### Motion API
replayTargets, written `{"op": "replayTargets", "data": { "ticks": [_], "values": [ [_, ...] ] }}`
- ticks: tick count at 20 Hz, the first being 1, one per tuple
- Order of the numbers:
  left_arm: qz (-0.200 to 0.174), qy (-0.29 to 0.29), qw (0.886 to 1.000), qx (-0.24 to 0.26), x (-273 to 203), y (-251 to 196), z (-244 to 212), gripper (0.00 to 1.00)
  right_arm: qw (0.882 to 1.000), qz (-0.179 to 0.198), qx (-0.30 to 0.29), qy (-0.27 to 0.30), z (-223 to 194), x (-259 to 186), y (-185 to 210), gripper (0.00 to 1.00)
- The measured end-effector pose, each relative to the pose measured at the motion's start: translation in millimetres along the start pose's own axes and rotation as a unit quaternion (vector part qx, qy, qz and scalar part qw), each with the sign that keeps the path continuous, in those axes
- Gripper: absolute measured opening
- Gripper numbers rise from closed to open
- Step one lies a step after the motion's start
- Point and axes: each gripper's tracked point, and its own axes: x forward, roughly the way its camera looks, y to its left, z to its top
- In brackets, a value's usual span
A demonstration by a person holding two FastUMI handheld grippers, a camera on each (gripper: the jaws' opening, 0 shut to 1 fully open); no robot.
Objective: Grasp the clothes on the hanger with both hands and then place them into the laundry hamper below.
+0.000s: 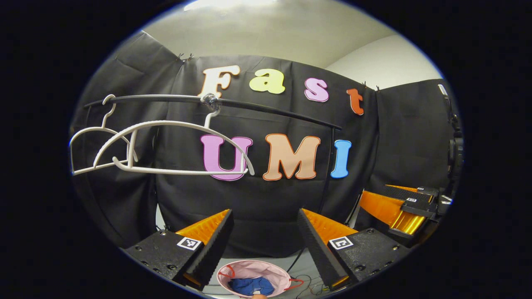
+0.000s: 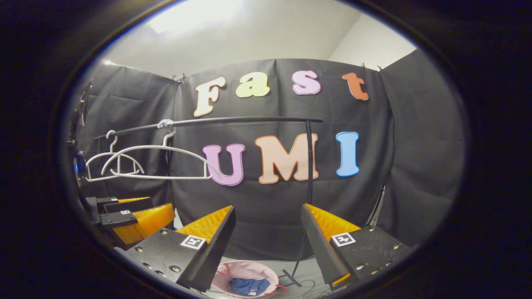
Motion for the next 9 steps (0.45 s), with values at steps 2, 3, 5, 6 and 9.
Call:
{"op": "replayTargets", "data": {
  "ticks": [2, 3, 5, 6, 9],
  "values": [
    [0.003, -0.004, 1.0, -0.004, 1, -12, 1, 0.94, 1.0, -0.004, 0.0, -0.008, 4, -5, -17, 0.91],
    [0.005, -0.006, 1.0, -0.005, 3, -17, 2, 0.94, 1.0, -0.006, -0.002, -0.012, 6, -7, -26, 0.95],
    [0.009, -0.014, 1.0, -0.007, 4, -32, 6, 0.94, 1.0, -0.009, -0.004, -0.02, 12, -11, -42, 0.91],
    [0.009, -0.019, 1.0, -0.005, 5, -39, 8, 0.94, 1.0, -0.011, -0.006, -0.023, 15, -14, -48, 0.91],
    [0.006, -0.024, 1.0, -0.003, 7, -56, 9, 0.96, 0.999, -0.013, -0.017, -0.026, 19, -17, -64, 0.91]
  ]
}}
